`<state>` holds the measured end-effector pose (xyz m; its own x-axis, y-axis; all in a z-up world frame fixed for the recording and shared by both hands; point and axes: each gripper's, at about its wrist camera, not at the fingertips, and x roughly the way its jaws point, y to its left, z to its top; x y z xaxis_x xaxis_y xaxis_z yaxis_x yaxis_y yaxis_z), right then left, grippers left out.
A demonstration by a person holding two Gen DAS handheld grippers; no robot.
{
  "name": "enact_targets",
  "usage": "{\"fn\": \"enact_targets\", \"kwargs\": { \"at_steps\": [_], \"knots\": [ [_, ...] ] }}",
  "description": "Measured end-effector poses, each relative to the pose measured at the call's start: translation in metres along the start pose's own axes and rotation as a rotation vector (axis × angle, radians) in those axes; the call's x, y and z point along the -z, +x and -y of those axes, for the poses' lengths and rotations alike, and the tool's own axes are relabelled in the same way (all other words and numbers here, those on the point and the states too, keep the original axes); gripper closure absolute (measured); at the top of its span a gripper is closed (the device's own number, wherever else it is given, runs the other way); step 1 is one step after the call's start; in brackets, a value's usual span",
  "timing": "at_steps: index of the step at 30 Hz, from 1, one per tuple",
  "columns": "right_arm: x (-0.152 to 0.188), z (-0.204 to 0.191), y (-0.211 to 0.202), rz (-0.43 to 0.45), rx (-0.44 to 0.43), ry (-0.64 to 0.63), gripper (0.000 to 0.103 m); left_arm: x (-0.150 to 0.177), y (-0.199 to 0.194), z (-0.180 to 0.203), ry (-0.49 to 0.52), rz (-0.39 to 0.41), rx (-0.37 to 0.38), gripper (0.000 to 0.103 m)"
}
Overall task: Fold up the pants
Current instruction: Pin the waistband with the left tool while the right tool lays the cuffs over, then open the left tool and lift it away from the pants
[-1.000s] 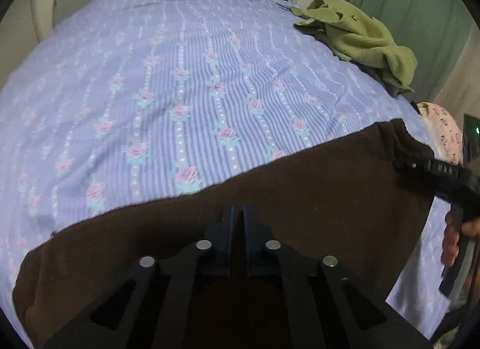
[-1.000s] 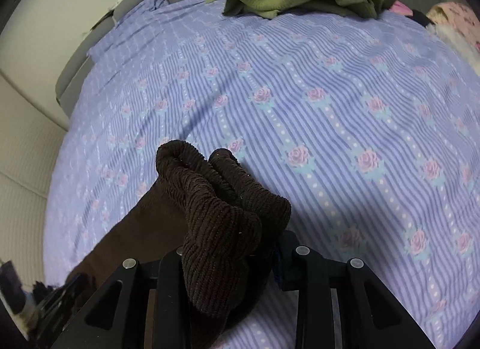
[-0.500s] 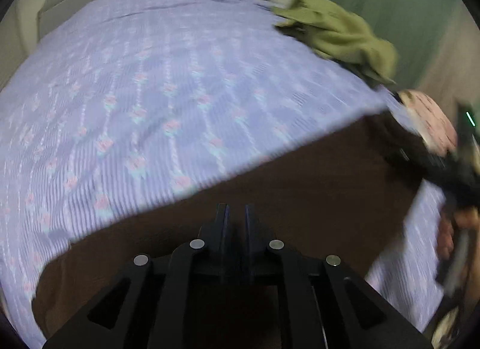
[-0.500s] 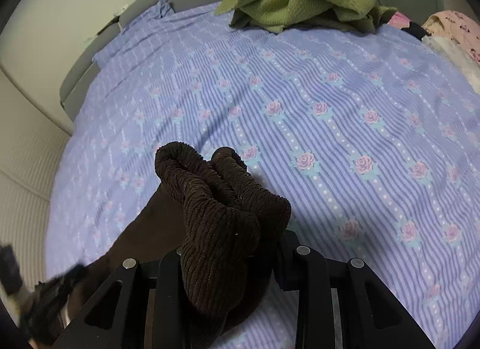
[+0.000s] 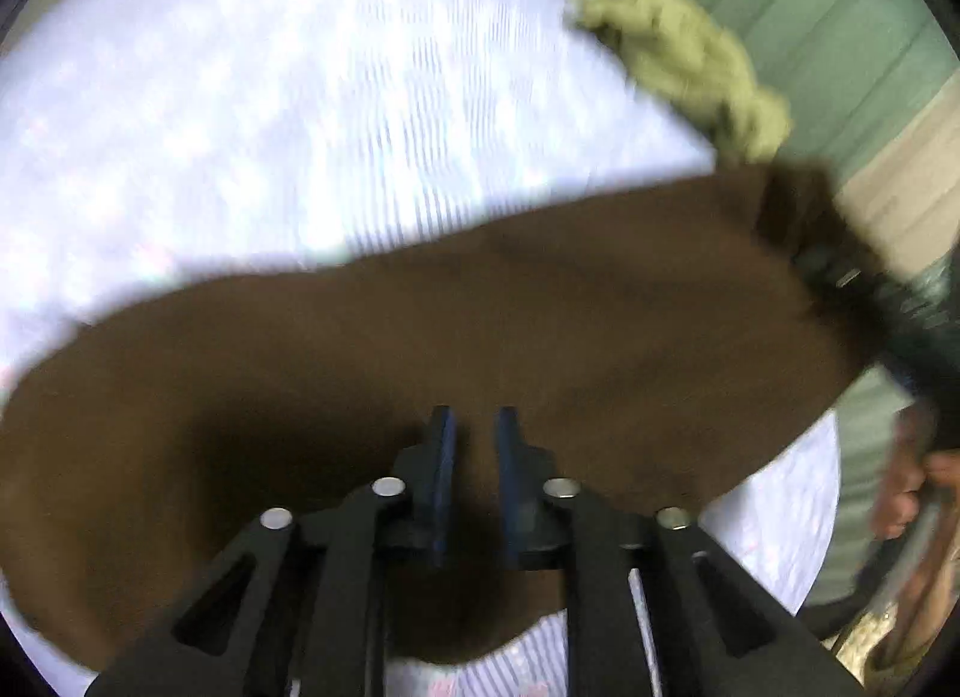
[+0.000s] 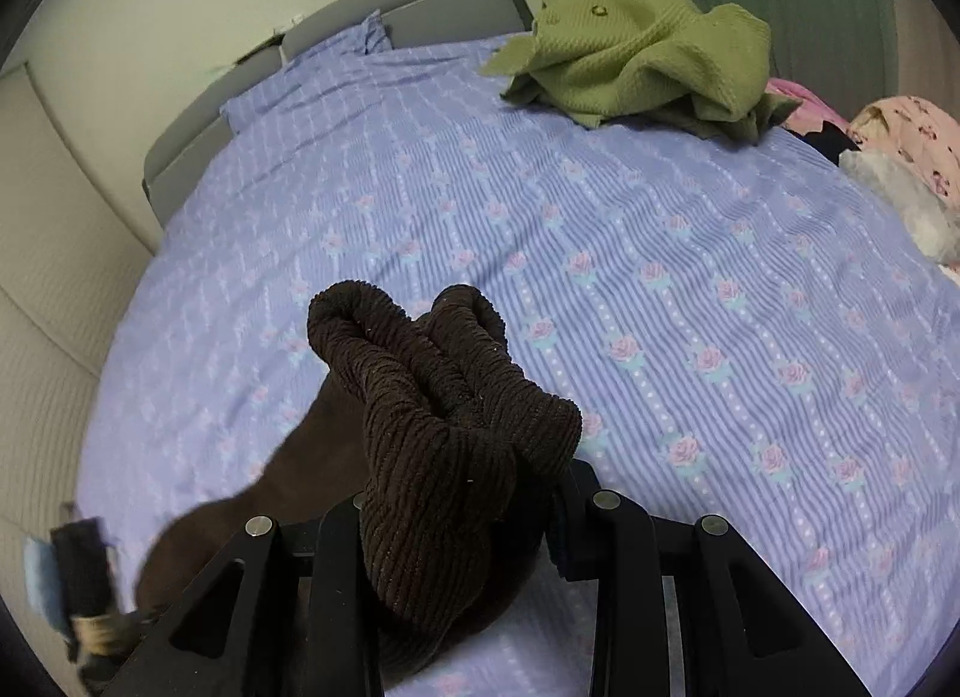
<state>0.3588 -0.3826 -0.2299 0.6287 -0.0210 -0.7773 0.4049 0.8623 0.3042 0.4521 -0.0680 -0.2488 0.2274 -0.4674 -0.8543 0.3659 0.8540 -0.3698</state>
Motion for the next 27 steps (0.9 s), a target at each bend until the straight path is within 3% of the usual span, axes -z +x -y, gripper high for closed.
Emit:
{"fn": "enact_targets", "kwargs": {
  "at_steps": [1,3,5,9,18,27],
  "knots": [
    [-0.001,-0.006,-0.005,0.002,0.009,0.002,0.071,0.001,-0.023,-0.002,-0.008,0.027,-0.033,0.069],
    [-0.002,-0.018,-0.014,0.009,0.034,-0.018,0.071,0.009,-0.062,-0.011,-0.019,0.063,-0.114,0.063],
    [-0.002,-0.039,-0.023,0.018,0.057,-0.05,0.071,0.022,-0.094,-0.021,-0.027,0.077,-0.171,0.062],
    [0.005,-0.101,-0.043,0.041,0.077,-0.168,0.071,0.054,-0.141,-0.049,-0.071,0.066,-0.211,0.062],
    [0.066,-0.257,-0.043,-0.006,0.007,-0.405,0.071,0.12,-0.196,-0.123,-0.295,0.056,-0.121,0.062],
    [0.156,-0.356,0.001,-0.175,-0.02,-0.598,0.071,0.152,-0.223,-0.183,-0.363,0.082,-0.161,0.062]
  ]
}}
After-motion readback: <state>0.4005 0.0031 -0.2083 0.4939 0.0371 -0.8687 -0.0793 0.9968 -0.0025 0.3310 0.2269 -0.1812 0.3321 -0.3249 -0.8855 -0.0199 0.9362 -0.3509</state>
